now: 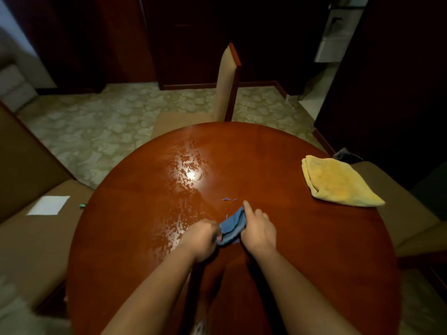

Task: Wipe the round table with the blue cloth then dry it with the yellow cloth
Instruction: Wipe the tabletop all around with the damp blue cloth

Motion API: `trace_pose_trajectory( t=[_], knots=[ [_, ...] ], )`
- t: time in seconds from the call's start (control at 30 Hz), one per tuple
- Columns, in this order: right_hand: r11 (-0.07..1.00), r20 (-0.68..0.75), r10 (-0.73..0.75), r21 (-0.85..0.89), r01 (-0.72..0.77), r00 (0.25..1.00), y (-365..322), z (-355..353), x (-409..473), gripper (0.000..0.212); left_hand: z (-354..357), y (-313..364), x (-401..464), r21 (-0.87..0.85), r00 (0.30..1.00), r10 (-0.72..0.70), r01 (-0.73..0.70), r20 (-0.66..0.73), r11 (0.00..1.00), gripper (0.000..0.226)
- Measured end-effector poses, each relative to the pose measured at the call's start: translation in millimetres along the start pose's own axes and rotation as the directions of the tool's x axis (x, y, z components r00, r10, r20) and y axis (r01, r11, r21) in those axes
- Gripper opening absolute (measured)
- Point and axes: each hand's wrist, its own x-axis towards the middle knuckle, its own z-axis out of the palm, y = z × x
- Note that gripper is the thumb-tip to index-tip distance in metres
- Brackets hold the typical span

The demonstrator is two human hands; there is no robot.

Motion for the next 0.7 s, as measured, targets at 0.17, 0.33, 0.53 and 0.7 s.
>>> trace_pose_trajectory(
  t=[0.17, 0.33, 0.53, 0.7],
  knots=[
    [0.985, 0.001, -0.171, -0.035, 0.171, 0.985, 15, -1, -12, 0.046, -4, 20, -20, -0.014, 1.0, -0.002, 0.001, -0.009, 1.0, 0.023],
    [0.984, 0.095, -0.156, 0.104, 0.146, 0.983, 31, -8, -24, 0.023, -7, 27, -29, -0.232, 0.991, -0.123, 0.109, -0.049, 0.967, 0.024],
    [0.919, 0.028, -0.008, 0.395, -0.004, 1.0, 24, -28, -22, 0.014, -21, 29, -20, -0.414, 0.947, -0.234, 0.127, -0.219, 0.901, 0.024],
    [0.885, -0.009, -0.028, 0.465, 0.029, 1.0, 13, -35, -5, 0.009, -30, 10, 1, -0.64, 0.926, -0.361, 0.212, -0.109, 0.738, 0.038]
  ],
)
